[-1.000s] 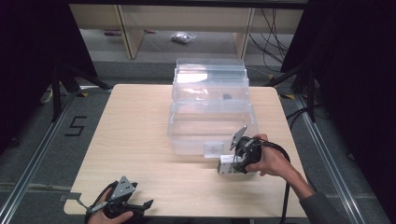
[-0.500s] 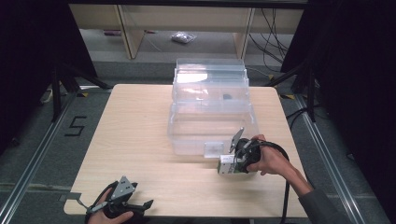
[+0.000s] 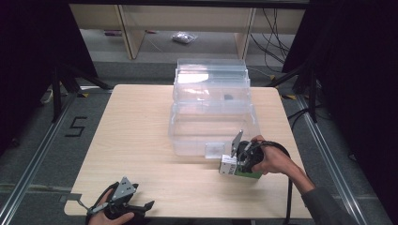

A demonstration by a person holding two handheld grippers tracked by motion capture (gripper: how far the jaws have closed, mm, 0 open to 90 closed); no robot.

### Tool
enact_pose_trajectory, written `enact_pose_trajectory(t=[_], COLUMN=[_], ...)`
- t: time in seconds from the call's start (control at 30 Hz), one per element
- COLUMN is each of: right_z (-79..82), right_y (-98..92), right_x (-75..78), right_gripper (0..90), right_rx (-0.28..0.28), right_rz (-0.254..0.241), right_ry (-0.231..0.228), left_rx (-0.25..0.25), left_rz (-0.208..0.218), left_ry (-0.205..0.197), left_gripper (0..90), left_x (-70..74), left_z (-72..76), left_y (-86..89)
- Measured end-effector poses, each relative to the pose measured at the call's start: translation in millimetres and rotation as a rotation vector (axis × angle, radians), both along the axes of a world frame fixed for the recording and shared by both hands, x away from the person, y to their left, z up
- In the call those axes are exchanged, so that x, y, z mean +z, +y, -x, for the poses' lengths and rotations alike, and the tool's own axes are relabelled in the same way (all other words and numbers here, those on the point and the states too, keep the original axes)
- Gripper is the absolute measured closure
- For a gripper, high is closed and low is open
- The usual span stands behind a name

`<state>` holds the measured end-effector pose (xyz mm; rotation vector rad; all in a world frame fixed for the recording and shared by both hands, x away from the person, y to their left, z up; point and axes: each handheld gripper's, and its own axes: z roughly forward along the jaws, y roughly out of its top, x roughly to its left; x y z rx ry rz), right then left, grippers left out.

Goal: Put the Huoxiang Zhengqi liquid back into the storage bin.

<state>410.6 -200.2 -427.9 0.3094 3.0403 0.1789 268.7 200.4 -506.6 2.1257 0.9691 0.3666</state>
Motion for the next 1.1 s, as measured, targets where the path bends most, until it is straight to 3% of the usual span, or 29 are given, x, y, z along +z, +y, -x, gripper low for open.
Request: enact_pose_trajectory(t=[0.1,0.2,0.23,0.33,0.4,0.43,0.5,0.53,0.57,0.6,0.63,0.73,0.83,0.93,0.97,1.0,1.03,1.07,1.1], right_z=[2.8,6.7,7.3,9.0,6.7,12.1,10.3,11.8,11.5,13.9,12.2,12.1,13.7,9.0,14.1,14.1,10.8,13.7,12.8], right_y=[1.6,3.5,3.7,5.0,5.0,5.8,5.7,6.7,8.0,8.8,9.8,14.3,17.3,20.1,22.3,22.3,22.9,24.0,24.5], right_x=[2.8,9.9,12.2,19.8,24.0,27.1,28.7,31.4,32.7,35.4,36.5,42.5,49.6,57.3,65.8,65.8,67.8,72.5,73.3], right_gripper=[64.3,64.3,64.3,64.3,64.3,64.3,64.3,64.3,64.3,64.3,64.4,64.4,64.4,64.5,64.5,64.5,64.5,64.5,64.5], right_rx=[0.034,0.039,0.039,0.049,0.102,0.034,0.069,0.057,0.08,0.057,0.096,0.116,0.087,0.161,0.079,0.079,0.126,0.081,0.09], right_rz=[-0.021,-0.027,-0.032,-0.038,-0.036,-0.034,-0.045,-0.037,-0.044,-0.04,-0.047,-0.056,-0.057,-0.077,-0.084,-0.084,-0.088,-0.085,-0.092], right_ry=[0.006,0.008,0.009,0.004,-0.012,0.004,-0.003,-0.001,0.004,0.01,0.005,0.003,0.0,-0.018,0.0,0.0,-0.013,-0.005,-0.006], left_rx=[0.007,0.001,0.004,0.0,0.0,0.006,-0.002,0.0,0.003,0.002,0.008,0.007,0.0,0.011,-0.004,-0.004,0.001,0.002,0.003], left_rz=[-0.005,0.007,0.028,0.023,0.023,0.028,0.015,0.011,0.029,0.016,0.0,-0.007,-0.002,-0.001,-0.002,0.003,0.021,0.021,0.026], left_ry=[-0.004,0.001,0.002,0.01,0.009,0.001,0.002,0.0,0.005,0.016,0.002,-0.005,0.011,0.001,0.015,0.012,0.013,0.012,0.01], left_gripper=[14.8,14.8,14.8,14.8,14.8,14.8,14.9,14.8,14.8,14.8,14.8,14.8,14.8,14.8,14.8,14.8,14.9,14.8,14.8], left_x=[-0.3,0.2,-0.3,0.2,0.3,-0.3,0.4,0.4,-0.2,0.8,-0.4,-0.2,1.0,0.1,1.3,1.1,0.8,0.6,0.0], left_z=[0.0,0.6,1.1,0.8,0.8,0.8,0.8,0.7,0.7,0.8,-0.3,-0.1,0.0,0.3,0.0,0.1,0.8,0.7,0.5], left_y=[-0.3,-0.4,-1.5,-0.7,-0.8,-1.2,-0.2,-0.1,-1.0,-0.6,0.0,-0.1,0.5,-0.2,0.9,0.7,-0.3,-0.3,-0.1])
